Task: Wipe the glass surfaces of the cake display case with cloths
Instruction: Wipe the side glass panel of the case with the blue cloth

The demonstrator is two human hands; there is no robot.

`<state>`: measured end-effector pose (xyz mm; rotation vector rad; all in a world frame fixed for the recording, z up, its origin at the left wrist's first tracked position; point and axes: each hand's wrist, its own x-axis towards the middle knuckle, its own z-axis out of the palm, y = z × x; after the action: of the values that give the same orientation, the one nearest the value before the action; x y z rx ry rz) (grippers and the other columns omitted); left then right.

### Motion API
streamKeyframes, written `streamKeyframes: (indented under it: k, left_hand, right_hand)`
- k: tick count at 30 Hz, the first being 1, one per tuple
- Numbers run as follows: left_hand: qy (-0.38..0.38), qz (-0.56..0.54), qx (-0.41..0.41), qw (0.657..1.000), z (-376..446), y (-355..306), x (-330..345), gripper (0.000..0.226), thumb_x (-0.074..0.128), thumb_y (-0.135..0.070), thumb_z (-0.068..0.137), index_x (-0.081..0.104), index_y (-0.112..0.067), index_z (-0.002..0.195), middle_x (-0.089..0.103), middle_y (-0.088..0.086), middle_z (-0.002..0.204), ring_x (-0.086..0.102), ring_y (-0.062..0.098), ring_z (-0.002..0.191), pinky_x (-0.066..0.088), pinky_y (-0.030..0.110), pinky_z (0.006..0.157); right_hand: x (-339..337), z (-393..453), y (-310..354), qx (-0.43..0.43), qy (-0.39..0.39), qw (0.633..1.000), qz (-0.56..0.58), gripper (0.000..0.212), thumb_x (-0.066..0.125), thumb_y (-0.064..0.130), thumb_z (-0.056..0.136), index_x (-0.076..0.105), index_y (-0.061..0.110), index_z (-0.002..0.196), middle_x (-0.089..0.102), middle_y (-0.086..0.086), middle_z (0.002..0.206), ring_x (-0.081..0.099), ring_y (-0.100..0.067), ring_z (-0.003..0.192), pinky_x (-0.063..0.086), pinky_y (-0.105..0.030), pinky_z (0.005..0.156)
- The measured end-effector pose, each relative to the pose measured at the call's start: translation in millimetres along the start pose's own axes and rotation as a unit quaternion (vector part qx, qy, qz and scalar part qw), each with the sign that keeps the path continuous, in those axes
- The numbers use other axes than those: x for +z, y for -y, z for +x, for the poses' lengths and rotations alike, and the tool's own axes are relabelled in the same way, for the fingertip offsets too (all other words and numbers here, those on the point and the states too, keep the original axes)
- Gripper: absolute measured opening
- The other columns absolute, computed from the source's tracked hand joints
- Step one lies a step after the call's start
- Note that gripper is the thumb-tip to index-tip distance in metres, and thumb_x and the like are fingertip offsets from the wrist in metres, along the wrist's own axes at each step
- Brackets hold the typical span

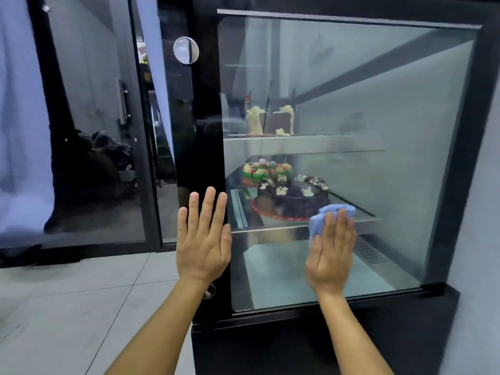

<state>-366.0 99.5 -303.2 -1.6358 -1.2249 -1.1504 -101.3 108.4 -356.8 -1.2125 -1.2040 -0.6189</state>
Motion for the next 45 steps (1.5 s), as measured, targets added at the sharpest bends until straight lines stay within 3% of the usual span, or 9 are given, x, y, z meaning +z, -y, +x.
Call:
streamKeyframes:
  k: [4,8,11,20,28,32,36,42,45]
  left_hand:
    - [-0.006,0.0,-0.004,1.0,-0.1,-0.8,0.5,0.063,0.028,-0.034,0.107,0.015,-0.02,0.167,0.007,0.004,0.175,0.004,0.03,0.161,0.003,0.049,0.131]
    - [-0.014,0.004,0.005,1.0,-0.5,1.7,2.2,0.063,0.03,-0.033,0.107,0.016,-0.018,0.167,0.008,0.005,0.175,0.005,0.031,0.161,0.004,0.049,0.131]
    - [-0.02,0.008,0.002,1.0,-0.6,0.9,3.2,0.062,0.03,-0.033,0.107,0.022,-0.016,0.166,0.011,0.007,0.174,0.006,0.032,0.161,0.005,0.05,0.13]
    - [-0.031,0.014,-0.012,0.999,-1.2,-3.4,4.0,0.062,0.032,-0.033,0.106,0.025,-0.015,0.165,0.017,0.009,0.173,0.008,0.032,0.161,0.01,0.052,0.13]
    - [-0.022,-0.074,0.082,0.994,66.0,-40.5,-15.6,0.069,0.041,-0.033,0.103,0.022,-0.008,0.165,0.015,0.013,0.173,0.008,0.033,0.161,0.008,0.05,0.13]
    - [-0.018,0.013,0.054,0.998,62.5,-49.0,-1.3,0.07,0.034,-0.04,0.107,0.011,-0.011,0.166,0.006,0.012,0.174,0.001,0.035,0.161,0.005,0.051,0.131]
    - [-0.029,0.018,0.05,0.998,59.4,-50.4,4.5,0.068,0.026,-0.043,0.108,0.01,-0.012,0.167,0.005,0.01,0.174,0.003,0.034,0.161,0.007,0.051,0.13]
    - [-0.032,0.018,0.048,0.998,60.3,-50.1,3.9,0.068,0.027,-0.042,0.108,0.012,-0.012,0.166,0.007,0.01,0.174,0.004,0.033,0.161,0.005,0.049,0.131]
    - [-0.034,0.025,0.049,0.998,60.5,-48.9,3.7,0.068,0.026,-0.043,0.108,0.012,-0.012,0.167,0.006,0.01,0.175,0.004,0.033,0.161,0.006,0.049,0.131]
  right_hand:
    - [20.9,-57.2,73.0,0.296,-0.087,0.949,0.062,0.06,0.03,0.03,0.109,0.008,0.015,0.162,0.016,-0.019,0.17,0.013,-0.041,0.157,0.015,-0.058,0.125]
    - [23.3,-56.9,86.6,-0.195,0.112,0.974,0.0,0.064,0.036,0.029,0.107,0.012,0.021,0.166,0.01,-0.006,0.173,0.009,-0.029,0.16,0.007,-0.045,0.13]
    - [-5.6,33.5,9.5,-0.292,0.086,0.952,-0.024,0.06,0.04,0.029,0.106,0.025,0.026,0.163,0.011,0.004,0.173,0.014,-0.024,0.159,0.012,-0.045,0.129]
    - [-21.7,30.4,-52.0,0.349,-0.089,0.933,0.001,0.059,0.016,0.03,0.107,0.012,0.004,0.16,0.018,-0.027,0.168,0.012,-0.041,0.157,0.003,-0.047,0.13]
    - [-15.6,66.5,14.4,-0.339,0.085,0.936,-0.04,0.053,0.037,0.031,0.108,0.033,0.022,0.16,0.027,-0.005,0.167,0.019,-0.029,0.158,0.021,-0.051,0.126]
    - [-53.6,109.0,-118.7,0.068,-0.032,0.997,-0.029,0.056,0.029,0.026,0.109,0.024,0.009,0.163,0.018,-0.015,0.17,0.012,-0.032,0.159,0.008,-0.044,0.13]
    - [-35.1,28.2,-84.7,0.448,-0.116,0.885,0.053,0.072,0.019,0.045,0.104,0.019,0.002,0.161,0.015,-0.02,0.17,0.012,-0.036,0.159,0.004,-0.039,0.128]
    - [-7.2,68.0,40.6,-0.23,0.086,0.969,-0.021,0.055,0.033,0.031,0.108,0.031,0.013,0.16,0.024,-0.011,0.169,0.009,-0.031,0.159,0.008,-0.048,0.129]
    - [-37.6,177.1,-21.4,-0.2,-0.023,0.979,-0.036,0.054,0.04,0.021,0.107,0.032,0.012,0.159,0.019,-0.005,0.171,0.013,-0.022,0.158,0.01,-0.043,0.128]
